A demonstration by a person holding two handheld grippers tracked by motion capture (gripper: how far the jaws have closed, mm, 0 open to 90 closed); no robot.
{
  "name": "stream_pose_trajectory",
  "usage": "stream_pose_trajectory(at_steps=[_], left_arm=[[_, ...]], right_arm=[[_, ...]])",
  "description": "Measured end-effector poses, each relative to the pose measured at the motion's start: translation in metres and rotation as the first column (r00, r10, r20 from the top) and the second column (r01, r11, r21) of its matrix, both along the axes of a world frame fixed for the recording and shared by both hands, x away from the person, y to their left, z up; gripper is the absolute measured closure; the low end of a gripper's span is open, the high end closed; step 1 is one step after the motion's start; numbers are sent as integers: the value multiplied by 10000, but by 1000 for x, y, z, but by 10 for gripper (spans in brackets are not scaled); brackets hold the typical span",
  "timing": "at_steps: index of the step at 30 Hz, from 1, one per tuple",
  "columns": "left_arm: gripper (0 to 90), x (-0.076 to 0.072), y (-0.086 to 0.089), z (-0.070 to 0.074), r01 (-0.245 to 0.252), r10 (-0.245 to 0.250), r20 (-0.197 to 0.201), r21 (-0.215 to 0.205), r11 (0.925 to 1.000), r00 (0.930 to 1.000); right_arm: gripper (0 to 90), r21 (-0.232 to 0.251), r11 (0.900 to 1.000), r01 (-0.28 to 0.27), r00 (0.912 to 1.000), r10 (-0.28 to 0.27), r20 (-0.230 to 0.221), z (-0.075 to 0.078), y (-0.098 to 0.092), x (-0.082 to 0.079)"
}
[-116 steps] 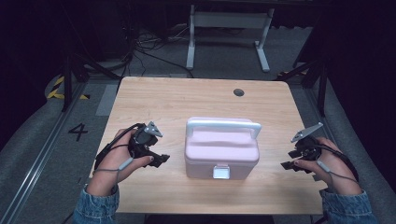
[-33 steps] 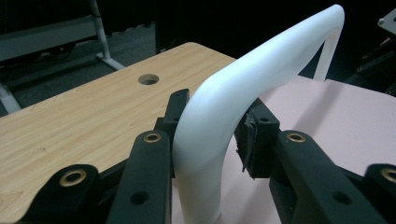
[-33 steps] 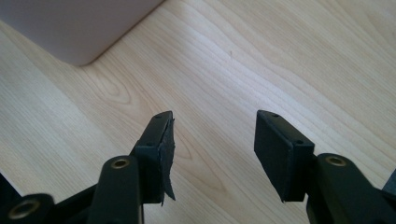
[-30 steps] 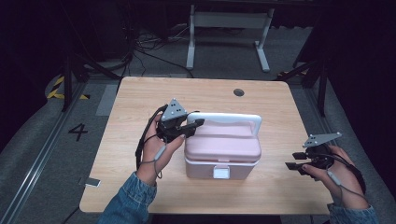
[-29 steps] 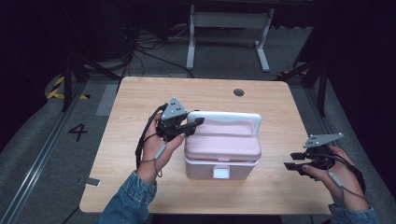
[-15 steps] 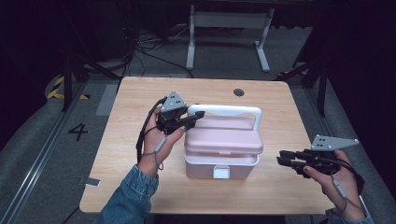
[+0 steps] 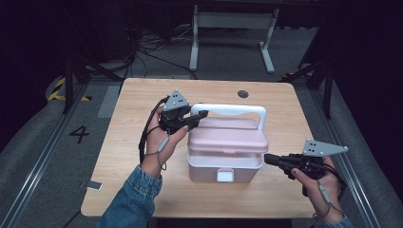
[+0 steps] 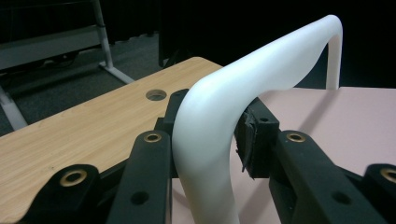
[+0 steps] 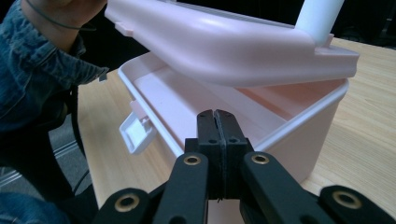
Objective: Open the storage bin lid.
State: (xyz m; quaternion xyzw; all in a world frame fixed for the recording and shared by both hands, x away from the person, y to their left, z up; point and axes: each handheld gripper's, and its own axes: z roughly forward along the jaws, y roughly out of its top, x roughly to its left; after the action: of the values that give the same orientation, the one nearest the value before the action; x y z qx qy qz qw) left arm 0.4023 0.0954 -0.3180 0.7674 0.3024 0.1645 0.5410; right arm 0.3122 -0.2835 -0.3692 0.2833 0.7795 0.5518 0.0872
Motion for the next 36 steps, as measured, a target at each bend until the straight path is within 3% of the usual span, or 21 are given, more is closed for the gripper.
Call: stream_pose_trajectory(at_steps=[3, 7, 14, 20, 25, 36], left_arm=[[687, 0, 0, 0, 27, -27, 1, -32, 10000, 10000], [687, -1, 1, -1, 84, -84, -84, 2, 10000, 9999], [680, -1, 0, -3, 138, -137, -124, 79, 9999, 9998], [492, -2, 4, -4, -99, 103, -137, 274, 9996, 9999], [390, -5, 10, -5, -321, 346, -287, 810, 9962, 9990], [324, -21, 28, 3, -663, 685, -171, 1082, 9919, 9975]], right_arm=[[900, 249, 9997, 42, 10000, -43, 22, -2, 3, 2], [900, 200, 9995, 240, 9991, -247, 332, -3, 4, 3], [900, 121, 9994, 325, 9983, -330, 473, -2, 3, 3], [900, -18, 9995, 314, 9985, -313, 450, -2, 4, 4], [900, -18, 9996, 298, 9984, -297, 476, -1, 4, 6], [900, 104, 9997, 231, 9975, -237, 671, 6, 3, 10]])
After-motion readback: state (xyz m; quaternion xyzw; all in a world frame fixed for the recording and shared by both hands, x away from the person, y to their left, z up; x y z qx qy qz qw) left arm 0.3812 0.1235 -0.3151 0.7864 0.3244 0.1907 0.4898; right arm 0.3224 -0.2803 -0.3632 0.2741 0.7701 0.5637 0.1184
